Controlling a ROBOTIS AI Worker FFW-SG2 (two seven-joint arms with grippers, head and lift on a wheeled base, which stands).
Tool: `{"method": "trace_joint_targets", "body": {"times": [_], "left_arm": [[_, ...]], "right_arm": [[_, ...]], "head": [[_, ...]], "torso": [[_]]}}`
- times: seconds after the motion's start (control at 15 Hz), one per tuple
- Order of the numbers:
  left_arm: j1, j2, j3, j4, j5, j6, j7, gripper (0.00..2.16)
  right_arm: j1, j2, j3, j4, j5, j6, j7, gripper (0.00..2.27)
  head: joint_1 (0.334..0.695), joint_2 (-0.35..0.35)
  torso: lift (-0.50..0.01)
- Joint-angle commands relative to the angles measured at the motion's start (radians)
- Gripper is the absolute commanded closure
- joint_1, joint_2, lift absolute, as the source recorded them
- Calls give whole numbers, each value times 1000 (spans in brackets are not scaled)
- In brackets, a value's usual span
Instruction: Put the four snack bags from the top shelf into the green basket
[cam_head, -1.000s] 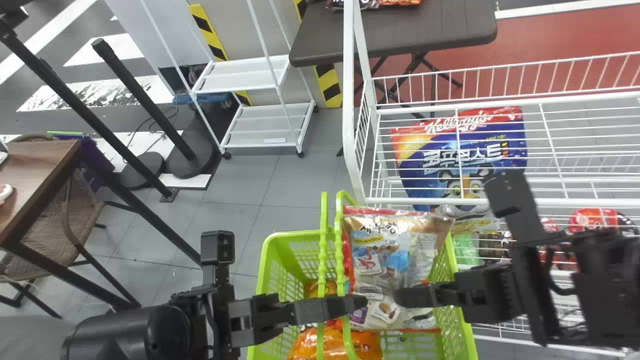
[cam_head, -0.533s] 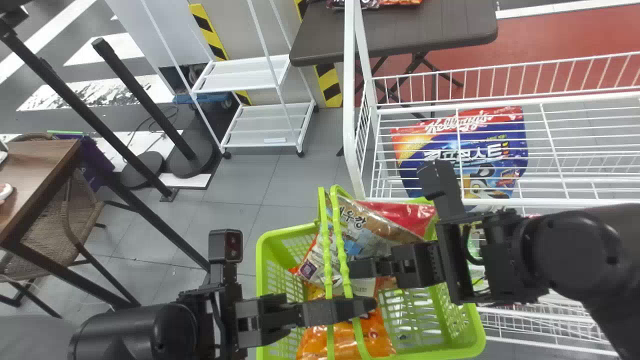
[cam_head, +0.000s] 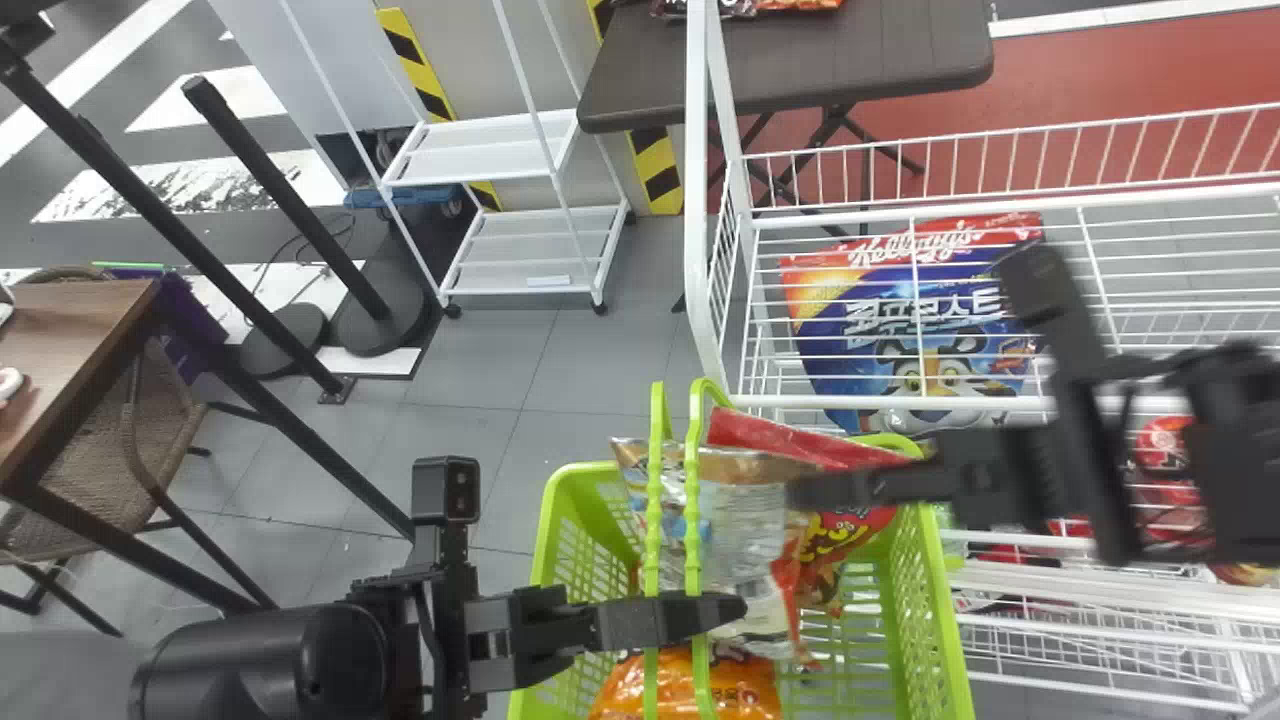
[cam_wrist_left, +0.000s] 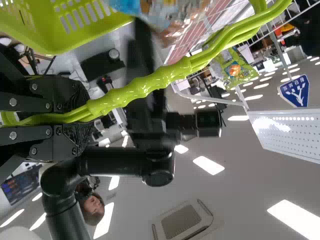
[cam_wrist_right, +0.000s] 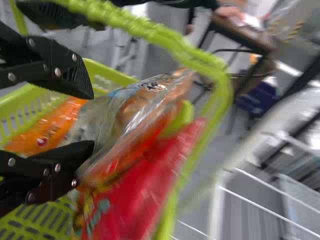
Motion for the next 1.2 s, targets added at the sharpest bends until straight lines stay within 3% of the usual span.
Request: {"method": "trace_joint_targets", "body": {"times": [0.0,0.07,0.13,0.27,0.4,0.47,0.53,0.8,1.13], "left_arm": [[0,3,0,1,1,0,-10,2148],[2,4,3,1,1,0,-10,2148],[3,7,5,1,1,0,-10,2148],[0,7,6,4,2,0,-10,2148],[0,6,3,4,2,0,-10,2148],[3,6,3,3,2,0,-10,2148],[5,6,5,3,2,0,-10,2148],[8,6,6,4,2,-3,-10,2148],[9,6,12,9,2,-3,-10,2148]], "right_arm": [[27,-26,-195,-140,-5,10,3,66],[37,-43,-258,-169,20,10,2,66],[52,-59,-313,-184,77,10,2,66],[70,-83,-339,-177,248,10,-11,66],[70,-80,-324,-114,468,-54,-28,66],[67,-77,-321,-72,532,-161,-29,66],[53,-74,-323,-15,592,-290,-38,66],[-46,-77,-376,228,667,-726,-41,73],[-151,-80,-424,411,761,-928,-54,73]], "head": [[695,350],[695,350],[695,258],[695,147],[695,57],[695,-39],[695,-73],[695,-175],[695,-245]], "torso": [[0],[0],[0],[0],[0],[0],[0],[0],[0]]}}
